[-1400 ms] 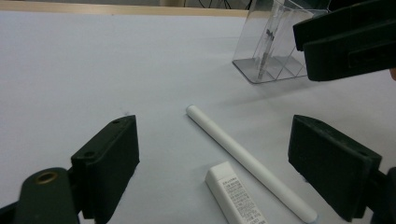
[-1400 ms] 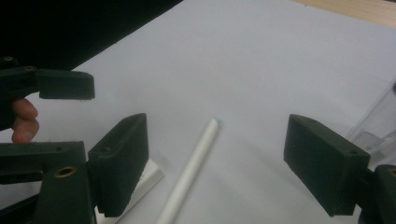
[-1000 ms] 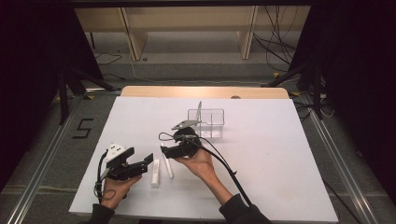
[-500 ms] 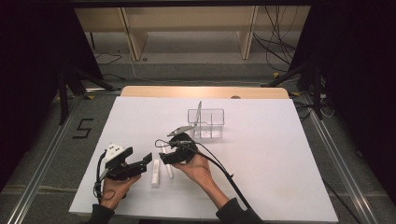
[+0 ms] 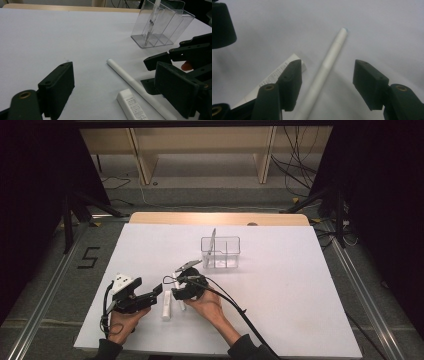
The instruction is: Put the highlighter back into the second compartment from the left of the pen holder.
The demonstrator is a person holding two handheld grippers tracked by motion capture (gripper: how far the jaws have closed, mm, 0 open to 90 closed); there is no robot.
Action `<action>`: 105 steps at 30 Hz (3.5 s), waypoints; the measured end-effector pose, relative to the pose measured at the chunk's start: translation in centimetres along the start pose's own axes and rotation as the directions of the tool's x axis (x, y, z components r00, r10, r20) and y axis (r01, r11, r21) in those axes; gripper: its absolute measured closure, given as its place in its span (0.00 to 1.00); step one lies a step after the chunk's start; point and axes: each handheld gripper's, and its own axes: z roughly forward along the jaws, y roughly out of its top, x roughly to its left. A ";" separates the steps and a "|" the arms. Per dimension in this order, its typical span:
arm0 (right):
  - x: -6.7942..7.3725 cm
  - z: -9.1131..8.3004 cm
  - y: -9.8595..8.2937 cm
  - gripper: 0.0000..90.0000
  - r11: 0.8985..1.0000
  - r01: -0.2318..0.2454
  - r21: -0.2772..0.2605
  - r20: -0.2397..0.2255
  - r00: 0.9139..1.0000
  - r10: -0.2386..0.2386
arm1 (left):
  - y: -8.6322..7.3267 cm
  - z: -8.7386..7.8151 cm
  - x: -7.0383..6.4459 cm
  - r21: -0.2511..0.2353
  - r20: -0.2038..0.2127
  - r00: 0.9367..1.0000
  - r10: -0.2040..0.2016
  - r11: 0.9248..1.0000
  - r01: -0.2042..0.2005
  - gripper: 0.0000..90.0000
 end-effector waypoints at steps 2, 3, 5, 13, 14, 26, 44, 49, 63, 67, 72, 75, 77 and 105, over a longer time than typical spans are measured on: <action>0.1 0.2 -0.1 0.49 1.000 0.007 0.004 0.001 1.000 -0.007 | 0.0 0.0 0.0 -0.001 0.000 1.000 -0.002 1.000 0.002 0.18; 0.2 0.3 -0.1 0.50 1.000 0.010 0.005 0.003 1.000 -0.010 | 0.0 0.0 0.0 -0.001 0.000 1.000 -0.002 1.000 0.002 0.18; 0.2 0.4 -0.1 0.52 1.000 0.010 0.010 0.007 1.000 -0.010 | 0.0 0.0 0.0 -0.001 0.000 1.000 -0.002 1.000 0.002 0.18; 0.6 1.0 -0.3 0.60 0.999 0.025 0.032 0.009 1.000 -0.026 | 0.0 0.0 0.0 0.002 0.000 1.000 -0.001 1.000 0.001 0.18; 0.6 1.0 -0.3 0.60 0.999 0.024 0.036 0.012 1.000 -0.025 | 0.0 0.0 0.0 0.003 0.000 1.000 0.000 1.000 0.000 0.18; 1.6 1.7 -0.7 0.68 0.996 0.068 0.066 0.053 0.996 -0.071 | 0.0 0.0 0.0 0.006 0.001 1.000 0.003 1.000 -0.003 0.18; 1.7 1.6 -0.6 0.80 0.996 0.048 0.072 0.078 0.996 -0.054 | 0.0 0.0 -0.2 0.006 0.001 1.000 0.004 1.000 -0.004 0.18; 1.6 1.6 -0.6 0.85 0.997 0.026 0.071 0.086 0.996 -0.033 | 0.0 0.0 -0.2 0.007 0.001 1.000 0.003 1.000 -0.003 0.18; 1.1 1.4 -0.6 0.88 0.998 0.005 0.062 0.066 0.998 -0.009 | 0.0 0.0 -0.1 0.007 0.005 1.000 0.000 1.000 0.000 0.18; 1.1 1.0 -0.4 0.88 0.999 0.008 0.049 0.065 0.998 -0.011 | 0.0 0.0 -0.1 0.007 0.004 1.000 0.000 1.000 0.000 0.18; 0.8 0.4 -0.3 0.88 1.000 0.008 0.023 0.055 0.998 -0.009 | 0.0 0.0 -0.1 0.007 0.004 1.000 0.000 1.000 0.000 0.18; 0.6 -0.1 -0.2 0.88 1.000 0.010 0.014 0.055 0.998 -0.010 | 0.0 0.0 -0.1 0.005 0.004 1.000 -0.002 1.000 0.002 0.18; 0.4 -0.4 -0.1 0.88 1.000 0.013 0.004 0.056 0.998 -0.013 | 0.0 0.0 -0.1 0.005 0.005 1.000 -0.001 1.000 0.001 0.18; -2.8 -8.1 -2.8 0.88 0.973 0.024 -0.231 0.047 0.999 -0.014 | 0.7 0.1 -2.5 0.015 0.135 0.989 -0.058 0.998 0.056 0.17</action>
